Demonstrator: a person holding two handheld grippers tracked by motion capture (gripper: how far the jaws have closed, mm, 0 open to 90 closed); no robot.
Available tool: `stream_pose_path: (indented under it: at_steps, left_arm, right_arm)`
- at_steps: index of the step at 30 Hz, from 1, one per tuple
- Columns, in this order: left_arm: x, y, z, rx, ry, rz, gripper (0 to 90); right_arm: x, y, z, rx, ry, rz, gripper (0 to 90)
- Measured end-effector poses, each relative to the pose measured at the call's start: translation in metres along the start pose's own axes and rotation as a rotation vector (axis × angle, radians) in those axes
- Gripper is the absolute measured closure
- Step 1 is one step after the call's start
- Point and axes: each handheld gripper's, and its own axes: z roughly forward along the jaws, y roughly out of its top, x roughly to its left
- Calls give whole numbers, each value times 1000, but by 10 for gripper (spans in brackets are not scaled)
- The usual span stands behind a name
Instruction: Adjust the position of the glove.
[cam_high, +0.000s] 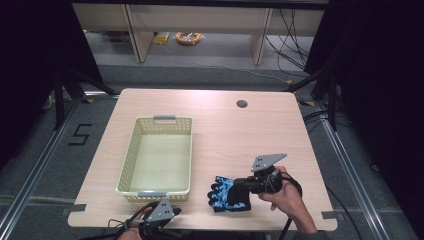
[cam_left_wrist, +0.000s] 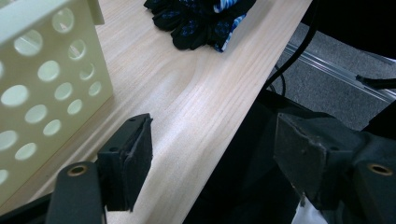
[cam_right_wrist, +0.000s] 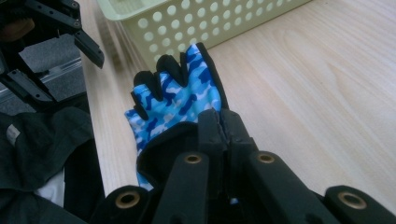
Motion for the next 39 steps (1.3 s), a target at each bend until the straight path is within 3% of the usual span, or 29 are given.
stream_pose_path:
  at_steps: [2, 6, 7, 11, 14, 15, 18, 20, 22, 24, 25, 28, 31, 32, 33, 35, 36, 37, 38, 39]
  left_arm:
    - [0, 0, 0, -4, -3, -4, 278]
    - [0, 1, 0, 0, -8, 27, 278]
    - [-1, 0, 1, -16, -15, 8, 278]
    - [0, 0, 0, 3, -7, 26, 278]
    - [-3, 0, 2, -6, -18, -8, 278]
    - [-2, 0, 2, -4, -18, 16, 278]
    - [-1, -1, 3, 7, -12, 24, 278]
    - [-2, -1, 3, 9, -15, 23, 278]
    - [-3, -1, 5, 7, -17, -2, 278]
    - [-2, -1, 4, 23, -13, 41, 278]
    - [-4, -2, 6, 18, -18, 4, 279]
    - [-5, -2, 6, 15, -23, 1, 280]
    - [-4, -1, 6, 21, -12, 41, 281]
    - [-4, 0, 7, 24, -14, 42, 282]
    - [-6, -1, 8, 19, -12, 11, 283]
    - [-7, -1, 10, 14, -10, 33, 286]
    - [-9, -2, 11, 10, -14, 7, 286]
    - [-10, -1, 13, 7, -5, 13, 287]
    - [-9, 1, 13, 19, -3, 47, 289]
    - [-12, 2, 16, 10, 2, 30, 289]
  right_arm:
    - [1, -1, 1, 10, 6, 4, 889]
    - [-1, -4, 6, 19, 16, -10, 889]
    - [-1, -5, 7, 31, 19, 1, 888]
    - [-6, -8, 12, 56, 27, -11, 888]
    - [-10, -12, 15, 71, 32, -1, 887]
    - [-11, -13, 15, 79, 26, 3, 887]
    - [-15, -16, 20, 106, 13, 24, 886]
    - [-19, -18, 24, 128, -16, 16, 882]
    - [-19, -19, 28, 139, -15, 26, 878]
    - [-19, -19, 30, 140, -20, 14, 868]
    - [-20, -18, 32, 147, -38, 2, 848]
    - [-19, -17, 33, 151, -40, 3, 818]
    - [-17, -16, 29, 132, -70, 40, 737]
    - [-15, -16, 25, 109, -87, 82, 718]
    - [-15, -15, 19, 90, -104, 86, 710]
    - [-12, -14, 8, 53, -134, 113, 671]
    - [-10, -15, 5, 23, -163, 126, 665]
    - [-9, -15, -1, 25, -182, 131, 658]
    - [-5, -18, -5, 11, -198, 150, 649]
    - [-2, -20, -9, 22, -219, 180, 646]
